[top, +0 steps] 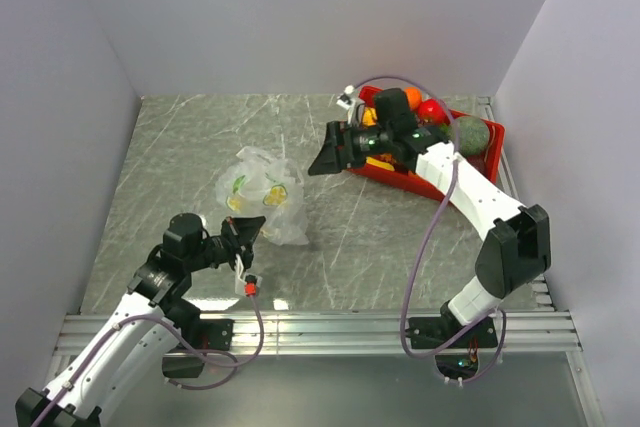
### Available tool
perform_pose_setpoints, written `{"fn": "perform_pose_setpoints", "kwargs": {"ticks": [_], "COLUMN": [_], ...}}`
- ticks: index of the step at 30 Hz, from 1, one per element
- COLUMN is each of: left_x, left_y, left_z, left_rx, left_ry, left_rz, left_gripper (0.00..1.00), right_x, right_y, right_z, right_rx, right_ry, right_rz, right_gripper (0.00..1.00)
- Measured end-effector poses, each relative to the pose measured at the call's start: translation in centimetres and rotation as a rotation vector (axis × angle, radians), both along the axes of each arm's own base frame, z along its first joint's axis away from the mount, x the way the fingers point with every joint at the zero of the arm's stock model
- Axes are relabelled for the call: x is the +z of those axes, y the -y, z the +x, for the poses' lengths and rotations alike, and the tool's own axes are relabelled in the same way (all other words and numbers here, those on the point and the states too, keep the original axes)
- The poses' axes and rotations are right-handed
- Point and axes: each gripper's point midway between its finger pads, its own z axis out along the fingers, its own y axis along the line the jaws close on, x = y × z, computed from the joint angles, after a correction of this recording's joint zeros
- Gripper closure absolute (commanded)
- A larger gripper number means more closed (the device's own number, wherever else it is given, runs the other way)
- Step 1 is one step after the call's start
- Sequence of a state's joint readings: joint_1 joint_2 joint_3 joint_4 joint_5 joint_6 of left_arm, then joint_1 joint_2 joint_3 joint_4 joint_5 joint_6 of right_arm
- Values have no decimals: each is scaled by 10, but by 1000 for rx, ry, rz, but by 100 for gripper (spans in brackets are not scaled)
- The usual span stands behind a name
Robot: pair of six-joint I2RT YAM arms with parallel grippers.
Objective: Place the fake fruits into the plastic bag and tie a complex knot
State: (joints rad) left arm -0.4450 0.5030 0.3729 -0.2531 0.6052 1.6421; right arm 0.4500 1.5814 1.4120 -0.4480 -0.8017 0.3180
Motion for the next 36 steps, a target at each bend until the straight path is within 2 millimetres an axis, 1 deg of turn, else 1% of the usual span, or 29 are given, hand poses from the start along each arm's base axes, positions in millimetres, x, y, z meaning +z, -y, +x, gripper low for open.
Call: {"fn": "perform_pose_setpoints", "kwargs": {"ticks": [3, 7, 10, 13, 15, 16, 17, 18, 22, 24, 26, 27, 29, 30, 31, 32, 33, 36], "left_x": [4, 7, 5, 3, 3, 3, 2, 1, -2, -4, -9, -12, -21, -29, -37, -46, -49, -56], "left_y": [1, 2, 3, 5, 7, 7, 7, 7, 5, 0, -6, -10, -15, -19, -21, -24, -25, -30], "left_z": [-1, -2, -3, -4, -4, -3, -3, -2, -3, -4, -5, -6, -8, -10, -12, -14, -14, -14], "left_rx": [-27, -53, -70, -89, -101, -103, -103, -103, -84, -52, -16, 0, 29, 41, 48, 57, 61, 88], "left_ry": [71, 136, 159, 173, 181, 182, 181, 175, 145, 114, 74, 57, 26, 4, -15, -32, -31, -32], "left_rz": [27, 53, 76, 93, 96, 96, 98, 99, 93, 89, 88, 91, 99, 109, 120, 134, 137, 145], "left_gripper": [100, 100, 100, 100, 100, 100, 100, 100, 100, 100, 100, 100, 100, 100, 100, 100, 100, 100], "right_x": [-5, -17, -22, -16, -6, 0, 5, 9, 8, 11, 20, 26, 43, 54, 65, 75, 84, 108], "right_y": [-19, -39, -48, -52, -56, -59, -61, -63, -59, -48, -25, -9, 22, 37, 48, 54, 54, 42], "right_z": [-15, -26, -26, -23, -20, -18, -16, -14, -7, 5, 29, 43, 67, 78, 84, 83, 75, 47], "right_rx": [72, 135, 149, 140, 144, 148, 152, 158, 147, 117, 50, 7, -75, -111, -136, -141, -120, -45], "right_ry": [-24, -61, -98, -115, -101, -86, -71, -57, -51, -44, -23, -8, 34, 67, 101, 127, 136, 195], "right_rz": [10, 10, 20, 38, 55, 67, 78, 86, 81, 91, 113, 126, 150, 161, 172, 183, 196, 229], "right_gripper": [0, 0, 0, 0, 29, 46, 83, 100, 100, 100, 100, 100, 100, 100, 100, 100, 100, 100]}}
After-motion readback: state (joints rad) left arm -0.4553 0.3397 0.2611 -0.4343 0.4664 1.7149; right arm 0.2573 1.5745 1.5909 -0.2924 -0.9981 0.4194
